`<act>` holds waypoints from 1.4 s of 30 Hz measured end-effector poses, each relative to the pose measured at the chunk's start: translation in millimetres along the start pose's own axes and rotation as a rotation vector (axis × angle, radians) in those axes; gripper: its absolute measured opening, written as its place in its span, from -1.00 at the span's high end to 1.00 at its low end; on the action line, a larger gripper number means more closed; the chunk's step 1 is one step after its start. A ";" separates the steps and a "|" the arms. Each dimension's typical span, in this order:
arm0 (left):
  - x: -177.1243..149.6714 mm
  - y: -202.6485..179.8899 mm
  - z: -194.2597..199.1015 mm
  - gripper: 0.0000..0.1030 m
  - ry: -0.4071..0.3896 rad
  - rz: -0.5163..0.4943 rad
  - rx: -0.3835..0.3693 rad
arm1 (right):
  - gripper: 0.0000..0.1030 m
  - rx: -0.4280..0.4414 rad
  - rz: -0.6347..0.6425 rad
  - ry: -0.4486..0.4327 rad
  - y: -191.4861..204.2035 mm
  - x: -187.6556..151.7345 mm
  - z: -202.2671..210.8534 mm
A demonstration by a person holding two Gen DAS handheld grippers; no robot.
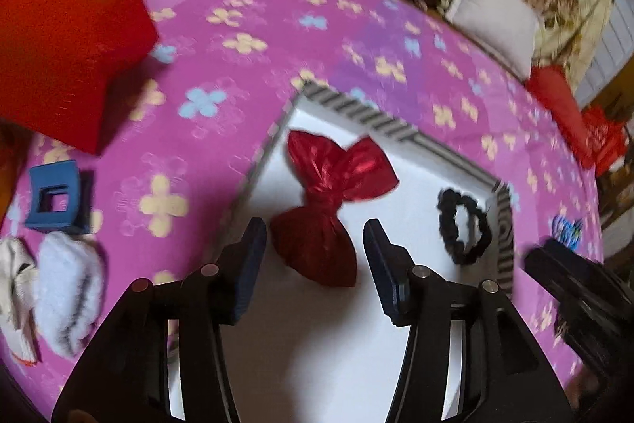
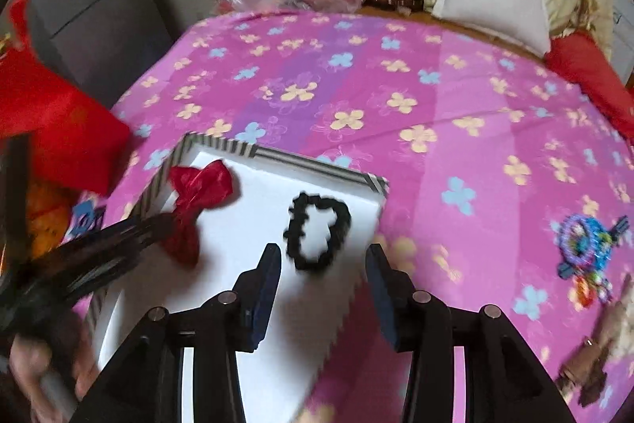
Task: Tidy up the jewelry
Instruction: 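Carry the bow and scrunchie into the white tray and open both tools, then withdraw both tools from the tray back toward the accessory pile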
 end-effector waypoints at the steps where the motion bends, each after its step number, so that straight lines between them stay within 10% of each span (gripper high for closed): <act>1: -1.0 -2.1 -6.9 0.02 0.015 -0.004 0.000 | 0.18 0.000 -0.001 -0.010 -4.4 -8.3 10.2; 7: 3.7 -23.2 -6.9 0.02 -0.043 -0.026 -0.040 | 0.18 -0.036 -0.075 -0.035 -52.1 -67.1 64.3; 16: -5.2 -62.1 88.7 0.01 -0.426 -0.131 0.079 | 0.17 -0.165 -0.144 -0.067 -144.0 -172.1 131.0; 22: -51.8 -97.6 155.0 -0.54 -0.652 -0.153 0.142 | 0.17 -0.236 -0.198 -0.120 -193.7 -228.3 173.7; 42: -203.1 -218.4 193.3 -0.70 -0.525 -0.349 0.066 | 0.17 -0.223 -0.302 -0.197 -248.3 -284.7 208.5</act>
Point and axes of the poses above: each gripper's, at about its wrist camera, not at the fingertips, and z roughly against the way its jaws point, y to its left, x to its top, the point moved 9 cm from there along -z, roughly the way its jaws point, and after that the axes turned 6 degrees about -x, right-handed, at the moved point
